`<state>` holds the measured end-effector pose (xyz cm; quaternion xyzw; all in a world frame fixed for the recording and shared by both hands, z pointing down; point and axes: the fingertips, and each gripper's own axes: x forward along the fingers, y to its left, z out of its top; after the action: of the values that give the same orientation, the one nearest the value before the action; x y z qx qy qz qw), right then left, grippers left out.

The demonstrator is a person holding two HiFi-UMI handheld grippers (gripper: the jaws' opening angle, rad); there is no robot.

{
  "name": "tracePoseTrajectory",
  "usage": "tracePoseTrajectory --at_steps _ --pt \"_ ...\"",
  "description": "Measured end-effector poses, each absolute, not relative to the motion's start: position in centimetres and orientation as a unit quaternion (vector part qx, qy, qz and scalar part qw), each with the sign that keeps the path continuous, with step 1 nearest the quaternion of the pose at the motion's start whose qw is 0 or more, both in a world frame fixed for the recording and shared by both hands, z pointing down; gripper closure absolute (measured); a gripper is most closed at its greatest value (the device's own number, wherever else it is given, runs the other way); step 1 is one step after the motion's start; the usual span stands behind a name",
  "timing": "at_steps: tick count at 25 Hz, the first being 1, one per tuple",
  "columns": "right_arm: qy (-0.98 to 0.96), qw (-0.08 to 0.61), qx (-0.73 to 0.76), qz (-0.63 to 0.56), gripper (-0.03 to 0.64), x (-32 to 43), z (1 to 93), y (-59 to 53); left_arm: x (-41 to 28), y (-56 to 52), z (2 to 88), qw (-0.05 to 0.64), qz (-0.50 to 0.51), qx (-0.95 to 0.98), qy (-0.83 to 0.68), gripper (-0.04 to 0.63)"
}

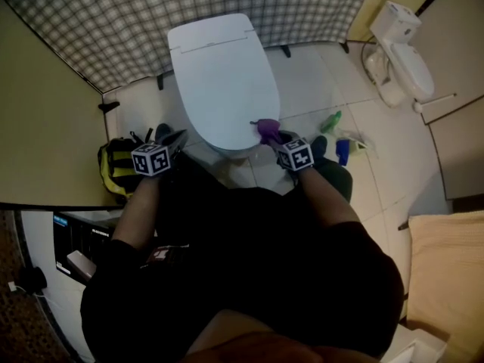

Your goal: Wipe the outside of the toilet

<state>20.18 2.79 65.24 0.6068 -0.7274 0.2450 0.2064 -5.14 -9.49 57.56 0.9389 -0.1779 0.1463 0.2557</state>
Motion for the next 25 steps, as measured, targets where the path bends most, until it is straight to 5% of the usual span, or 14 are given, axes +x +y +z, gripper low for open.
tracePoseTrajectory --at_steps 4,7,25 --pt "-0.692 0.088 0.638 0.326 0.514 24.2 63.8 0.0 -5.3 -10.0 56.4 0.265 0.135 0.939 -0.175 0.592" --pt "-0.674 0.061 0.646 0.352 0.514 27.5 61.9 -2.8 -5.6 -9.9 54.8 0.278 0.128 0.936 -0.173 0.592" --pt "-0.689 0.095 0.645 0.317 0.514 40.6 60.3 -37.8 -8.9 -18.3 55.0 0.329 0.089 0.908 -0.243 0.592"
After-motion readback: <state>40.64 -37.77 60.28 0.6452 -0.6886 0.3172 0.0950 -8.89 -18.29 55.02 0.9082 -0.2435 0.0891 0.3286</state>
